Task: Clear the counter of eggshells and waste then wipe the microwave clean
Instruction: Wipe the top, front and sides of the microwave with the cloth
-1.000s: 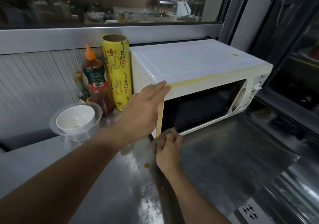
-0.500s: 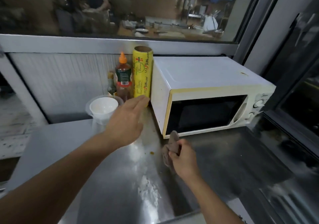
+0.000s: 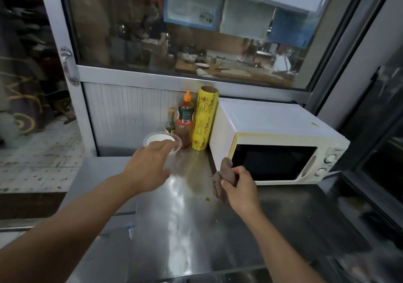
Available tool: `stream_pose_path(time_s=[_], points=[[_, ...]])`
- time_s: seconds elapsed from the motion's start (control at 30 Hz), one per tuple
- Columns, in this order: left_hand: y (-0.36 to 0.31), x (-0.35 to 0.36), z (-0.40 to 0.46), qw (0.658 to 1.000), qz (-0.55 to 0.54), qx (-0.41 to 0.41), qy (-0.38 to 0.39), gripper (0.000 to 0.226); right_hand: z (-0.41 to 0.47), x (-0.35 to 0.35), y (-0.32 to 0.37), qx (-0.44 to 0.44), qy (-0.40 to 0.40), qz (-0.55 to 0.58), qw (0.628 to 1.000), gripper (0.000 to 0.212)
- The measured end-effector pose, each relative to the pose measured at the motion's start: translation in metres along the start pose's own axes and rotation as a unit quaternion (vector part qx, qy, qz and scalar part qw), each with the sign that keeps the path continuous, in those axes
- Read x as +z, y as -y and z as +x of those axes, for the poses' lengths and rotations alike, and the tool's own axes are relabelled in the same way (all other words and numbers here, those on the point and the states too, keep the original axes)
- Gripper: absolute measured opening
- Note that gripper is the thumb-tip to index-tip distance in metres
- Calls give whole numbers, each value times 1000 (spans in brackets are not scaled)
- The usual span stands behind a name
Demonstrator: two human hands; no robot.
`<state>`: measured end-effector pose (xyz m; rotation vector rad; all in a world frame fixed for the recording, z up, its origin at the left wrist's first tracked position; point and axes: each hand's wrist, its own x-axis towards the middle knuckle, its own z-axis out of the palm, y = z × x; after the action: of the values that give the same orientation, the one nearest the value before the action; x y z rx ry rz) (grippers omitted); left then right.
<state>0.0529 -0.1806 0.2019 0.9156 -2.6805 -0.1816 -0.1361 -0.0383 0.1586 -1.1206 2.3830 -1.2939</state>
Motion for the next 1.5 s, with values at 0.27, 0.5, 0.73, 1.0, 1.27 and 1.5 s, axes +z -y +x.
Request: stream_pose_path(time_s=[0.27, 0.5, 0.73, 1.0, 1.27, 1.5], points=[[80, -16, 20, 996, -43, 79, -15, 62, 11, 63, 50, 18, -67, -18, 997, 14], [192, -34, 44, 984, -34, 161, 62, 67, 8, 141, 103, 94, -143, 9, 985, 15], [223, -40, 88, 968, -74, 229, 68, 68, 4, 153, 137, 130, -223, 3, 966, 25], [202, -20, 162, 950, -57, 301, 55, 67, 54, 145, 127, 139, -308, 4, 941, 12], [176, 5, 253, 939, -38, 335, 68, 66, 140, 147, 102, 141, -361, -1, 922, 17], [148, 18, 333, 905, -18, 422, 55, 67, 181, 146, 101, 144, -404, 19, 903, 25]])
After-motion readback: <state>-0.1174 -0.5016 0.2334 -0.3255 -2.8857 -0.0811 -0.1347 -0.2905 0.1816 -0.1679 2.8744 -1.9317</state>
